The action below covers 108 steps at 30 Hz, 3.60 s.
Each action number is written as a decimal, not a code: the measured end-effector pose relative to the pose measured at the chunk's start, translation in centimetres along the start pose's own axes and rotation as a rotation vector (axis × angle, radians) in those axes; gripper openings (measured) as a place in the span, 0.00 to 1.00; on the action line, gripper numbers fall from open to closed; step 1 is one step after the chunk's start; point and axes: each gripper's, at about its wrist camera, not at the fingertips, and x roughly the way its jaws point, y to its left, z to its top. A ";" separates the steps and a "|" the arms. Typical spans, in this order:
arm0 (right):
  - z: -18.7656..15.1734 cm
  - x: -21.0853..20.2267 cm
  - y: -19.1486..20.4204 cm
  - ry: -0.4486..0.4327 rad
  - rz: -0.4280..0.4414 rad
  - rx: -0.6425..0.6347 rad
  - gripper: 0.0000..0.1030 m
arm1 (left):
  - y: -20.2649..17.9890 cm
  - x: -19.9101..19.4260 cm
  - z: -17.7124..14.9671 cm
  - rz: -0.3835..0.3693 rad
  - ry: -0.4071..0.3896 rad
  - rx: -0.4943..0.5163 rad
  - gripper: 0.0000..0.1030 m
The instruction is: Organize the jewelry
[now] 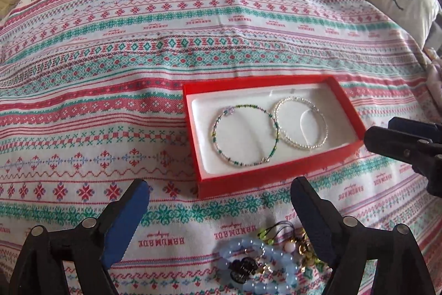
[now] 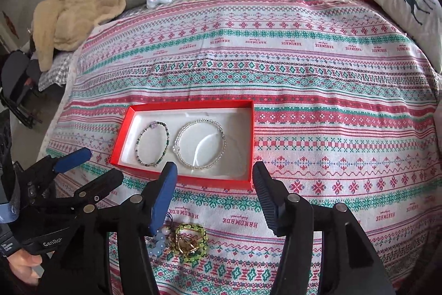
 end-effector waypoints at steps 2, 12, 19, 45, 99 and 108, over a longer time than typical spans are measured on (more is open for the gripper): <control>-0.8 -0.3 0.2 0.003 0.000 -0.002 0.63 | 0.1 -0.1 -0.8 0.011 0.010 0.006 0.90; -4.4 -0.5 0.9 0.041 -0.024 -0.057 0.67 | 1.0 -0.2 -4.6 0.067 0.049 0.040 0.92; -6.3 0.1 0.1 0.074 -0.054 -0.051 0.68 | 1.2 -0.2 -6.8 0.028 0.048 0.061 0.92; -9.8 2.0 0.4 0.190 -0.099 -0.143 0.68 | -2.1 1.8 -8.1 -0.089 0.016 0.129 0.38; -8.3 3.5 4.1 0.173 0.073 -0.163 0.20 | 0.4 -0.1 -7.4 -0.066 0.022 0.069 0.23; -7.2 1.3 2.5 0.137 0.156 -0.066 0.20 | 0.2 -0.6 -6.9 -0.070 0.010 0.070 0.23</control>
